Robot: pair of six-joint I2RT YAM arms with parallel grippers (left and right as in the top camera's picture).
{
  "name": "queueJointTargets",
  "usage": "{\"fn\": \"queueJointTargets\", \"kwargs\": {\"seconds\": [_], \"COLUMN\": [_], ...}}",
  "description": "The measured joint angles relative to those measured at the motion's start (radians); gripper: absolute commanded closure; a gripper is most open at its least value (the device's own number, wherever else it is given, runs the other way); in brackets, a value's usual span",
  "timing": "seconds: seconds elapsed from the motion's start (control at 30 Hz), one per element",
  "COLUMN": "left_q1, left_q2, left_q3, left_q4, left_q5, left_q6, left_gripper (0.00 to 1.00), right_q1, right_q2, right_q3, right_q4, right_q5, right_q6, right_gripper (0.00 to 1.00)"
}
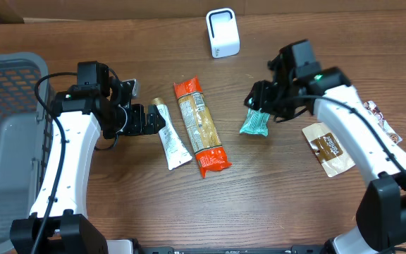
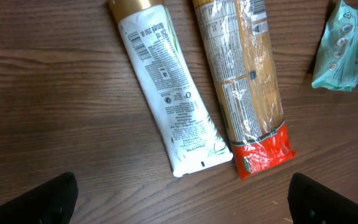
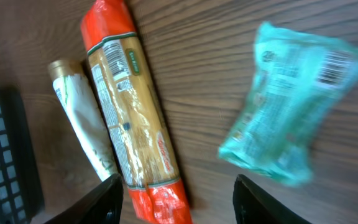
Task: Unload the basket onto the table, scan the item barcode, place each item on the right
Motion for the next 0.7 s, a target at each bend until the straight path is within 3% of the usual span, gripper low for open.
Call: {"fn": "queueJointTargets", "kwargs": {"seconds": [0.17, 0.4, 0.7], "left_q1": [0.0, 0.0, 0.0], "left_q2": [0.0, 0.0, 0.0], "left_q3": [0.0, 0.0, 0.0], "left_q4": [0.0, 0.0, 0.0], "left_q5": [0.0, 0.0, 0.0], "left_q6": [0.0, 0.0, 0.0], "left_gripper": [0.0, 0.01, 0.0], "right_q1": [0.083, 0.169, 0.176], "right_q2": [0.034, 0.153, 0.22], "right_q3": [-0.091, -0.117, -0.119], "right_q4": [0.183, 0.303, 0.202], "right_q5": [-0.017, 0.008, 0.091], "right_q6": [0.06, 0.119, 0.137], "right_gripper": [0.43, 0.42, 0.41]}}
